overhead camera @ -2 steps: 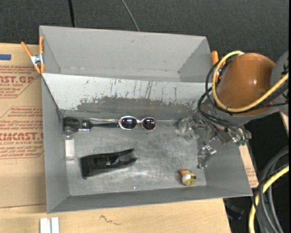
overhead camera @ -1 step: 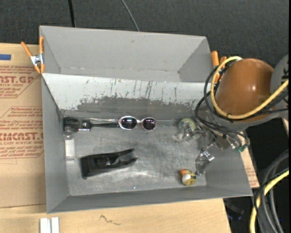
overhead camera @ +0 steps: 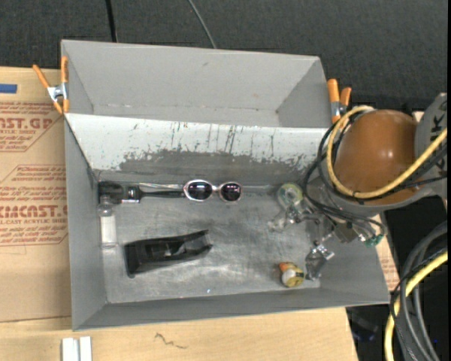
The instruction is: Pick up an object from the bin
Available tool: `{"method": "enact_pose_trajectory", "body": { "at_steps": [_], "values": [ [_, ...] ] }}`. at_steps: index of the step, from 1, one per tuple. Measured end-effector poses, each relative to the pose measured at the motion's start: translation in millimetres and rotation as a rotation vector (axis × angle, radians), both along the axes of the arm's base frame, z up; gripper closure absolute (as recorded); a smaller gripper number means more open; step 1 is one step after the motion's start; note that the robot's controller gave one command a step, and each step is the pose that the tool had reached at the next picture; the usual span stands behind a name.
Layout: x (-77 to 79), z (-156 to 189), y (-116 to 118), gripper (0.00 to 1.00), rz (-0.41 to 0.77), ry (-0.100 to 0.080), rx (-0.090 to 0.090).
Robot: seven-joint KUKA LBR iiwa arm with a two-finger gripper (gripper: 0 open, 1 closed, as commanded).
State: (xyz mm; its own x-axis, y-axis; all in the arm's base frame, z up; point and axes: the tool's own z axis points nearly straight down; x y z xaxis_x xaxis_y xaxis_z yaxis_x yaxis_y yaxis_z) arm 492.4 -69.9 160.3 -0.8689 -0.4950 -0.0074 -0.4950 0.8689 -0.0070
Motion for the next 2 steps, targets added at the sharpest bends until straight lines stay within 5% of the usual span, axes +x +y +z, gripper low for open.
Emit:
{"method": "enact_pose_trajectory", "body": {
  "at_steps": [1,2],
  "values": [
    [-9.9,-43.3,-17.2,0.00,0.030,0.010,0.004],
    [-8.9,-88.5,-67.8,1.00,0.241,0.005,0.000]
  ]
}}
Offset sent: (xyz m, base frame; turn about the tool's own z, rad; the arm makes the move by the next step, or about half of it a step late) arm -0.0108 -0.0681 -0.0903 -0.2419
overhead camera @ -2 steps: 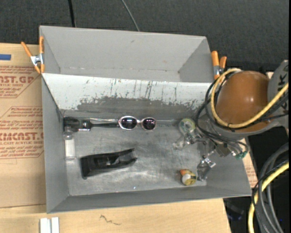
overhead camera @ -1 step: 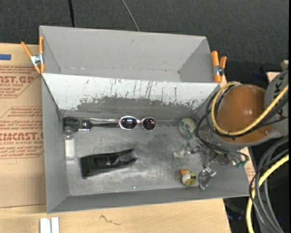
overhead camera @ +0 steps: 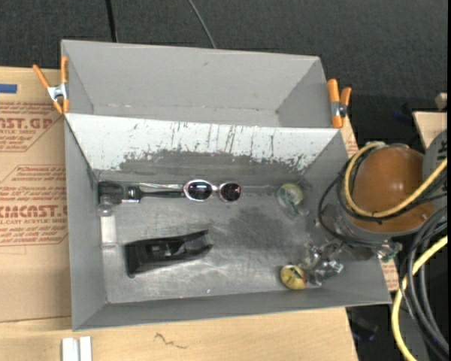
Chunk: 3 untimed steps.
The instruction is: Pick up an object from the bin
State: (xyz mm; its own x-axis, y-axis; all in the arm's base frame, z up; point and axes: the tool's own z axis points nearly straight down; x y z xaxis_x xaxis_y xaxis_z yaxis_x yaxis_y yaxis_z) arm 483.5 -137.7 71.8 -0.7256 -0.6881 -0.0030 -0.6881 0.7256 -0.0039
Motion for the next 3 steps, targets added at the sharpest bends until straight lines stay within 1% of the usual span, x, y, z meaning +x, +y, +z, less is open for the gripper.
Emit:
{"method": "enact_pose_trajectory", "body": {
  "at_steps": [1,2,3],
  "values": [
    [0.0,0.0,0.0,1.00,0.000,0.000,0.000],
    [61.4,23.3,13.4,0.00,0.141,0.005,0.003],
    [85.5,33.7,18.3,0.00,0.191,-0.002,0.002]
  ]
}}
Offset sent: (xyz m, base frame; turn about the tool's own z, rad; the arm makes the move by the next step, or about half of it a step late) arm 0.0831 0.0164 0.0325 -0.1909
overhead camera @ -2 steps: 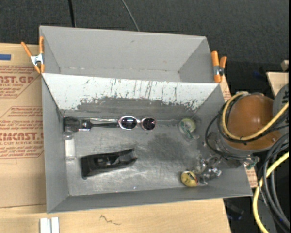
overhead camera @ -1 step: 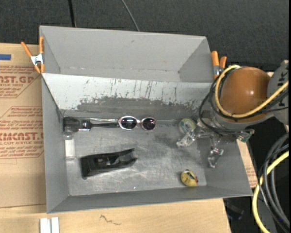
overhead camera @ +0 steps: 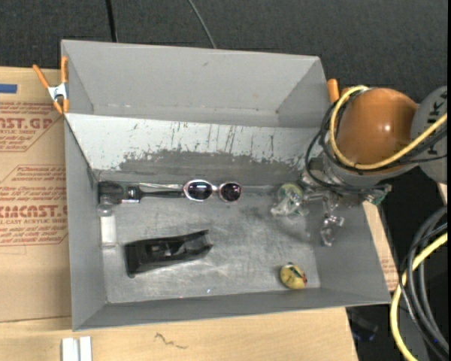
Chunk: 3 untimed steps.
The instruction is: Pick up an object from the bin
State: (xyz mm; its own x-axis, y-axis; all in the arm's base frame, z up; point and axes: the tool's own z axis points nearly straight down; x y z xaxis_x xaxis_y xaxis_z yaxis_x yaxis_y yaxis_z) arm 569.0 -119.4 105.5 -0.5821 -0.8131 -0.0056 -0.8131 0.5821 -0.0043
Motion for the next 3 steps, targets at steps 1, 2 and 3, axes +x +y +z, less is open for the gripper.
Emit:
{"method": "enact_pose_trajectory", "body": {
  "at_steps": [1,2,3],
  "values": [
    [-23.5,11.8,32.1,0.00,0.086,0.007,-0.001],
    [-66.5,-15.1,22.5,0.00,0.227,-0.001,0.001],
    [-85.9,-11.7,4.5,1.00,0.140,0.002,0.000]
  ]
}}
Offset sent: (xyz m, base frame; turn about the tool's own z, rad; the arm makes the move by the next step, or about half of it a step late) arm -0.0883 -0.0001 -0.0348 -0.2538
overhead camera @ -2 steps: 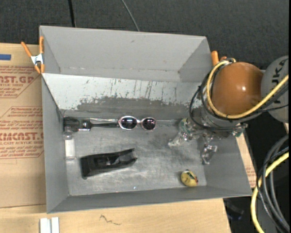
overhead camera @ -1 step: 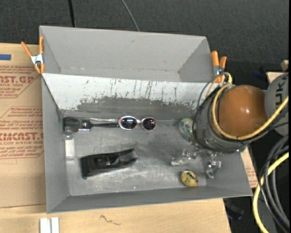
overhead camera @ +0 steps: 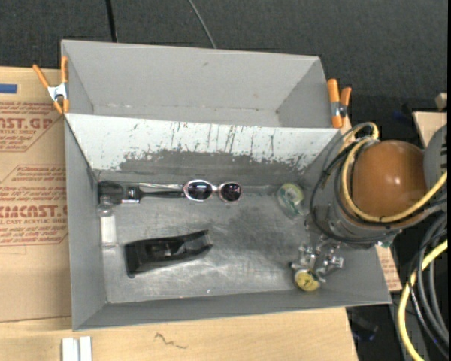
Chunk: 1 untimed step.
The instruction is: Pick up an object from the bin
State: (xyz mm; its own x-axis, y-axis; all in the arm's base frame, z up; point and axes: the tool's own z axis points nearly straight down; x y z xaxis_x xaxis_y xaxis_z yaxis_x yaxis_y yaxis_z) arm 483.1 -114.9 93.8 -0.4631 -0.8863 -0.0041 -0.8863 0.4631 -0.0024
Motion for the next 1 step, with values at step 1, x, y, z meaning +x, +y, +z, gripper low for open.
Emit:
{"method": "enact_pose_trajectory", "body": {
  "at_steps": [1],
  "values": [
    [0.0,0.0,0.0,1.00,0.000,0.000,0.000]
  ]
}}
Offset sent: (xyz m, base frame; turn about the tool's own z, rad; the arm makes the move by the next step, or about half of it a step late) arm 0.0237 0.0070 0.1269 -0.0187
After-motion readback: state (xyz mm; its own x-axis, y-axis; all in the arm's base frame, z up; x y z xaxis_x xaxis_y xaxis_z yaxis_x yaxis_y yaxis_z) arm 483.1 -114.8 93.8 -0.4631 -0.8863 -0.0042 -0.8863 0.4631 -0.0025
